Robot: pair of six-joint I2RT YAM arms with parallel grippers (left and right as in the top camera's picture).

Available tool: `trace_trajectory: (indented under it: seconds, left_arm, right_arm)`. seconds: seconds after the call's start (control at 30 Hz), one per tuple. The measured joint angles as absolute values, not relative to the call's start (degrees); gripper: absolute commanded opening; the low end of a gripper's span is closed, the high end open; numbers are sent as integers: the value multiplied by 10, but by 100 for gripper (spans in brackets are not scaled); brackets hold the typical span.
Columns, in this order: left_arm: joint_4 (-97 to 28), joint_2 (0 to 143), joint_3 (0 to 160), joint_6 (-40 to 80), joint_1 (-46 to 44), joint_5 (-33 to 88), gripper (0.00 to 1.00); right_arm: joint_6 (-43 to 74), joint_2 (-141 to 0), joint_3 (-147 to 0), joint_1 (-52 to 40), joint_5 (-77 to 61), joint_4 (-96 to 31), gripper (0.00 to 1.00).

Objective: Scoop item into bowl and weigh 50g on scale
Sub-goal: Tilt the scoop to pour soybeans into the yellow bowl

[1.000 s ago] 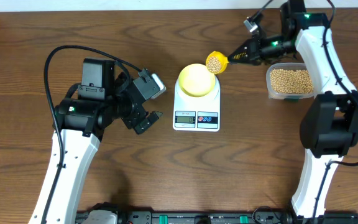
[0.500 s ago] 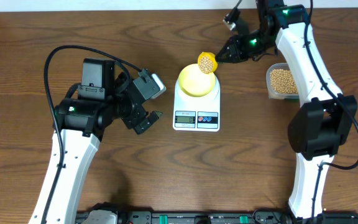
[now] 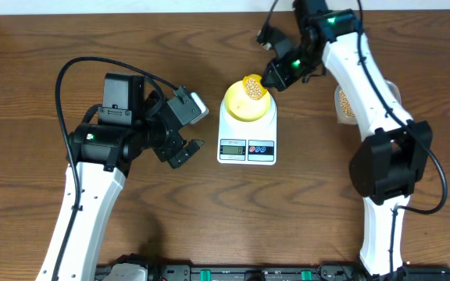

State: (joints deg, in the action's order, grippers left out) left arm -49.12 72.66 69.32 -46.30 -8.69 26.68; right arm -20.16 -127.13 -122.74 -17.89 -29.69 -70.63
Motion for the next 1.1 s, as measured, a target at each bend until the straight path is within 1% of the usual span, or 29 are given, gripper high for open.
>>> trace_trajectory:
  seconds: [0.23, 0.6, 0.8, 1.1]
  left_arm:
    - [-491, 727, 693, -463, -87, 267, 97]
    - [-491, 727, 693, -463, -87, 267, 98]
    - [-491, 727, 693, -463, -87, 267, 97]
    - [-491, 727, 693, -463, -87, 267, 98]
  right_arm:
    - [-233, -1271, -1228, -205, -235, -700, 1]
    - [-279, -1271, -1245, -205, -224, -698, 1]
    - [-339, -1271, -1245, -206, -223, -709, 1]
    - [-382, -1267, -1245, -206, -222, -710, 1]
